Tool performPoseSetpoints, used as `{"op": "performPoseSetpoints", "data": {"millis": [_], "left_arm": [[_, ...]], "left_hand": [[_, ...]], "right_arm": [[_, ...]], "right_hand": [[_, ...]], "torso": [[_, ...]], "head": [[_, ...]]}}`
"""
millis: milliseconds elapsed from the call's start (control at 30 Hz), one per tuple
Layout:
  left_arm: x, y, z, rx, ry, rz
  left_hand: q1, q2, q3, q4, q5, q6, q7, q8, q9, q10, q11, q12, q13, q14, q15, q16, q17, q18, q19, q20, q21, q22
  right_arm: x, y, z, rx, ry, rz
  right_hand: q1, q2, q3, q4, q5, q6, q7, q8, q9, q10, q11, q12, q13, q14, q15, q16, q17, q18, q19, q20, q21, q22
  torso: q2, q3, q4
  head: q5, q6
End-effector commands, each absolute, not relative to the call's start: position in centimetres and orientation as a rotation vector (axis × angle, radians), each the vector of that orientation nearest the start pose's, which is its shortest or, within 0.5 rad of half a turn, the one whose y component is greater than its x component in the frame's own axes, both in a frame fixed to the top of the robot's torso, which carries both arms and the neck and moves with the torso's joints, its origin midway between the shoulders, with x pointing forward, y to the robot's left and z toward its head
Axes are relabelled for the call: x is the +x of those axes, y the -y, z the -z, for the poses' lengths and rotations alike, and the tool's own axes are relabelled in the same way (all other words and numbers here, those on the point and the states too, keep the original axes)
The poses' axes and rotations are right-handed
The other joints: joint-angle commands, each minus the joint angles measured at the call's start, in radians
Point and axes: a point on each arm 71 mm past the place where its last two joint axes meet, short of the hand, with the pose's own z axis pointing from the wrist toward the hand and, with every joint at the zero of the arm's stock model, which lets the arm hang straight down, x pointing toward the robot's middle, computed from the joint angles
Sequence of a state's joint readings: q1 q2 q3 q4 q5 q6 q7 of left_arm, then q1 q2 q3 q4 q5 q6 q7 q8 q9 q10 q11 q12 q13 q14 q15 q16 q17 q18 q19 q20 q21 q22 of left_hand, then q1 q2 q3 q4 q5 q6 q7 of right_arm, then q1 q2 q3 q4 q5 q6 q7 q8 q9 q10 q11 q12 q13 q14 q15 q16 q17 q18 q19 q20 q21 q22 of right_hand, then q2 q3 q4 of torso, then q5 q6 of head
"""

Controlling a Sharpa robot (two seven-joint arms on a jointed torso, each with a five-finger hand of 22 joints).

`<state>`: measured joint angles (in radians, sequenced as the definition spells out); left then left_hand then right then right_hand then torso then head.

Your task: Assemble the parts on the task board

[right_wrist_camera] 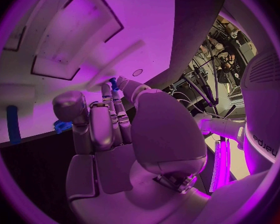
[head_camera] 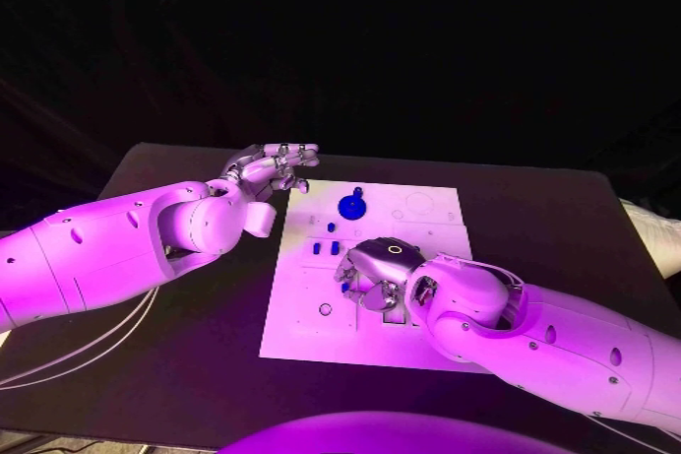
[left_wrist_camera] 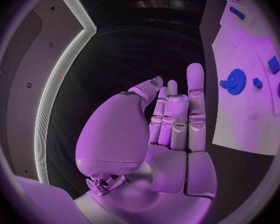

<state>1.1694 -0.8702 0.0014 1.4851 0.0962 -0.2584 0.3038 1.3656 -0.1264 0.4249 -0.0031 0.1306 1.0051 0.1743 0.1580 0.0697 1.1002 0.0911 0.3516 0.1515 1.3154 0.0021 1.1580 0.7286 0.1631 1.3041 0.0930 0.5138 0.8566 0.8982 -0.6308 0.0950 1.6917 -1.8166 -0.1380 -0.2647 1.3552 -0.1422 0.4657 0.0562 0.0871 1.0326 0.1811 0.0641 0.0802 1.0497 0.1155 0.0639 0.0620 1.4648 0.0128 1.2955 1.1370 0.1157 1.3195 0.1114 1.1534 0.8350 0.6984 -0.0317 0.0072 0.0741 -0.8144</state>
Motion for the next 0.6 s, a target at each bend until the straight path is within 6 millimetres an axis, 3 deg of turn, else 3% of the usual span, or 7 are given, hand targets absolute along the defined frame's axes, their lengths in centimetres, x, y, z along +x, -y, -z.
{"op": "performPoseSetpoints", "data": {"millis": [33,333,467,600], "left_arm": [[49.6,-23.1,18.8,-1.298,-1.454,1.551],[49.6,-23.1,18.9,-1.299,-1.460,1.554],[49.6,-23.2,18.9,-1.300,-1.460,1.551],[49.5,-23.3,18.8,-1.299,-1.461,1.549]], "left_hand": [[-0.007,0.001,-0.007,0.001,0.003,-0.007,-0.002,0.004,-0.001,-0.009,-0.001,0.005,0.001,-0.002,0.001,0.001,-0.001,0.017,0.000,0.006,-0.006,-0.001],[-0.007,0.001,-0.007,0.001,0.003,-0.007,-0.002,0.004,-0.001,-0.009,-0.001,0.005,0.001,-0.002,0.001,0.001,-0.001,0.017,0.000,0.006,-0.006,-0.001],[-0.008,0.001,-0.008,0.001,0.003,-0.009,-0.002,0.004,-0.001,-0.012,0.000,0.006,0.001,-0.003,0.002,0.002,-0.001,0.017,-0.001,0.006,-0.007,-0.001],[-0.008,0.001,-0.009,0.001,0.003,-0.010,-0.002,0.004,-0.001,-0.013,0.000,0.007,0.001,-0.003,0.002,0.002,-0.001,0.017,-0.001,0.007,-0.007,-0.001]], "right_arm": [[39.0,5.8,24.7,-0.446,-1.748,-0.788],[38.7,6.5,23.8,-0.404,-1.678,-0.822],[38.6,7.6,23.0,-0.380,-1.660,-0.821],[39.1,10.0,21.7,-0.333,-1.683,-0.790]], "right_hand": [[-0.004,0.001,-0.006,-0.002,-0.003,-0.009,-0.001,-0.002,-0.001,-0.008,0.001,0.004,0.001,0.033,0.008,-0.003,-0.001,0.016,-0.006,0.002,-0.005,-0.003],[0.006,0.012,-0.012,-0.010,0.035,-0.002,-0.002,0.004,-0.001,-0.015,0.001,0.020,0.004,0.032,0.008,-0.001,-0.005,0.016,-0.003,0.004,-0.005,-0.001],[0.007,0.012,-0.014,-0.013,0.042,0.004,-0.004,0.006,0.000,-0.010,0.000,0.027,0.004,0.030,0.007,-0.006,-0.013,0.016,-0.001,0.005,-0.003,0.001],[0.001,0.001,-0.026,-0.013,0.042,0.003,-0.013,0.004,-0.001,-0.007,-0.005,0.035,0.004,0.028,0.004,-0.009,-0.019,0.016,0.002,0.005,-0.002,0.002]], "torso": [[-0.001,-0.0006,-0.0016],[0.000,0.0006,-0.0014],[0.000,0.0005,-0.0009],[-0.002,-0.0025,-0.0018]], "head": [[0.000,0.000],[-0.002,0.001],[-0.002,0.001],[-0.007,0.002]]}}
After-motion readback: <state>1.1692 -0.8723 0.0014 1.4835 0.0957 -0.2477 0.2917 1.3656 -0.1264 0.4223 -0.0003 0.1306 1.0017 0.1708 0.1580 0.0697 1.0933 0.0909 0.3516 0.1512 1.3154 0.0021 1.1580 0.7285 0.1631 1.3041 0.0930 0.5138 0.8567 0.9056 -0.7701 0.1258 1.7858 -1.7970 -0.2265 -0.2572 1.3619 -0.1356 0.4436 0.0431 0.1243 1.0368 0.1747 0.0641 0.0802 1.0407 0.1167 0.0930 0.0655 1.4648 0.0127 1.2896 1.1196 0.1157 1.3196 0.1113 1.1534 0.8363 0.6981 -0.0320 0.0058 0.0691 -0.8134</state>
